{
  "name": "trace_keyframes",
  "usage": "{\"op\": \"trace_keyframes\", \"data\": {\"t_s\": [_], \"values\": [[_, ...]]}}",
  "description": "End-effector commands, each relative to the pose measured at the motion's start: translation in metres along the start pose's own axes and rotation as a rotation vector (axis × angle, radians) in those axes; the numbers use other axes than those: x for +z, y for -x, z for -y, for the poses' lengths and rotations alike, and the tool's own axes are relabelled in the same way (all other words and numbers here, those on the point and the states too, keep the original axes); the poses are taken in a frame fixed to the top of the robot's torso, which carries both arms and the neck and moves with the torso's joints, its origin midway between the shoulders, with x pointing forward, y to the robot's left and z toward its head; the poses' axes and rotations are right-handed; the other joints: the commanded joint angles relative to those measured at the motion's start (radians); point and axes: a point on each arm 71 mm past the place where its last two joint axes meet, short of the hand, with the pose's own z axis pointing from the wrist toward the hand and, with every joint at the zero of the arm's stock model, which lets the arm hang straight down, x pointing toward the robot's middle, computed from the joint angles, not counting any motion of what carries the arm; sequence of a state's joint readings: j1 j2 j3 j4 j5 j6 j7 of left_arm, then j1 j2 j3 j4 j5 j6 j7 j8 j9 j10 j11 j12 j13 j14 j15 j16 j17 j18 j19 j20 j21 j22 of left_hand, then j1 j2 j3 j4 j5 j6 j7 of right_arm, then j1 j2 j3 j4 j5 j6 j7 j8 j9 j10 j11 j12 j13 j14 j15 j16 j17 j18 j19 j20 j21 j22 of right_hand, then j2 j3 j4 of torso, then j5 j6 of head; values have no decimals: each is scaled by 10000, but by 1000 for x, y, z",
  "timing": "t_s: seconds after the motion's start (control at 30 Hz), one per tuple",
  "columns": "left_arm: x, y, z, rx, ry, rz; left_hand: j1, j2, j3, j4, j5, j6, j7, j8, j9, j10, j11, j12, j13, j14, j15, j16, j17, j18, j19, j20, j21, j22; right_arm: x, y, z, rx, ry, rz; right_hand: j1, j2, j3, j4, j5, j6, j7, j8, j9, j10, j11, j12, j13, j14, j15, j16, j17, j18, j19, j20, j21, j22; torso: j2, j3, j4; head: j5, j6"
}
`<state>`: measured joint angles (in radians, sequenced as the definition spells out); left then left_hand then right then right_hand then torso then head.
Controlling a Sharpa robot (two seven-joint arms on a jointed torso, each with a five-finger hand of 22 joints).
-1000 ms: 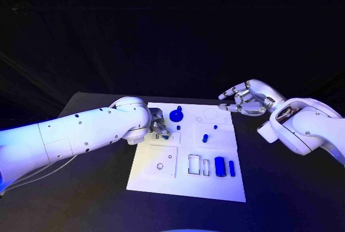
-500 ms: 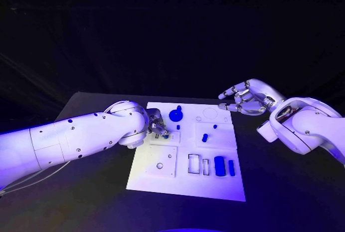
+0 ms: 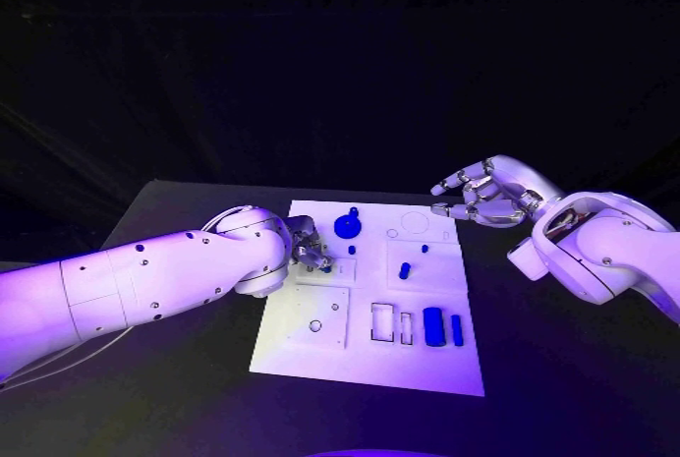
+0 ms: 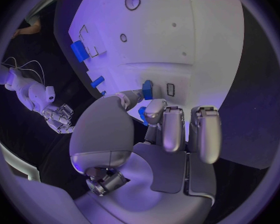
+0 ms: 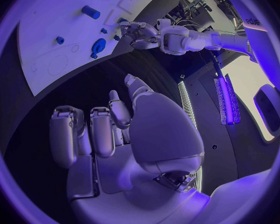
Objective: Assemble the parts on the task board
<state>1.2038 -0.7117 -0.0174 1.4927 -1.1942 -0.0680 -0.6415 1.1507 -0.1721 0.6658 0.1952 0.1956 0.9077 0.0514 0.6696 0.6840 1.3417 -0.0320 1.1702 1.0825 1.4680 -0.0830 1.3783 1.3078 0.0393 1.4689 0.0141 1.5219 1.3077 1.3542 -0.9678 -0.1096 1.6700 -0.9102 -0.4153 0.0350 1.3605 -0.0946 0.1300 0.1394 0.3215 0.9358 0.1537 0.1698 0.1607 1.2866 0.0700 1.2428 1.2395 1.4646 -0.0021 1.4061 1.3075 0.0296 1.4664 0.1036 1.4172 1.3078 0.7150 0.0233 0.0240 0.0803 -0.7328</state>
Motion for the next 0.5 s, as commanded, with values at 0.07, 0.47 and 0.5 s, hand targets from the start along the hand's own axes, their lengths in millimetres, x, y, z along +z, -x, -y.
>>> {"op": "trace_keyframes", "data": {"t_s": [0.07, 0.47, 0.5], "values": [[2, -1, 2, 241, -132, 270, 30, 80, 2124, -2042, 51, -31, -72, 38, -21, 92, -3, 34, 7, 483, -81, -49, 654, -193, 591, -68, 59, 1751, 0, -1, 0, -34, 62, -107, -49, 17, 2, 74, 23, -91, 2, 46, -9, -54, -26, -24, 2, 522, -72, -32, 592, 105, 150, -66, -61, 1558, 2, -3, -8, -18, -11], [2, -3, 4, 407, -184, 270, 21, 71, 2136, -2044, 60, -25, -75, 45, -16, 97, -5, 34, 5, 484, -83, -48, 656, -195, 596, -71, 63, 1760, 0, -1, 0, -83, 84, -125, -49, 17, 2, 74, 23, -91, 2, 46, -9, -54, -26, -24, 2, 522, -72, -32, 592, 105, 150, -66, -61, 1558, -1, 3, -4, -34, -29], [2, -3, 4, 442, -184, 229, 21, 71, 2136, -2044, 60, -25, -75, 45, -16, 97, -5, 34, 5, 484, -83, -48, 656, -195, 596, -71, 63, 1760, 0, -1, 0, -85, 83, -126, -49, 17, 2, 74, 23, -91, 2, 46, -9, -54, -26, -24, 2, 522, -72, -32, 592, 105, 150, -66, -61, 1558, -4, 3, -3, -36, -30]]}}
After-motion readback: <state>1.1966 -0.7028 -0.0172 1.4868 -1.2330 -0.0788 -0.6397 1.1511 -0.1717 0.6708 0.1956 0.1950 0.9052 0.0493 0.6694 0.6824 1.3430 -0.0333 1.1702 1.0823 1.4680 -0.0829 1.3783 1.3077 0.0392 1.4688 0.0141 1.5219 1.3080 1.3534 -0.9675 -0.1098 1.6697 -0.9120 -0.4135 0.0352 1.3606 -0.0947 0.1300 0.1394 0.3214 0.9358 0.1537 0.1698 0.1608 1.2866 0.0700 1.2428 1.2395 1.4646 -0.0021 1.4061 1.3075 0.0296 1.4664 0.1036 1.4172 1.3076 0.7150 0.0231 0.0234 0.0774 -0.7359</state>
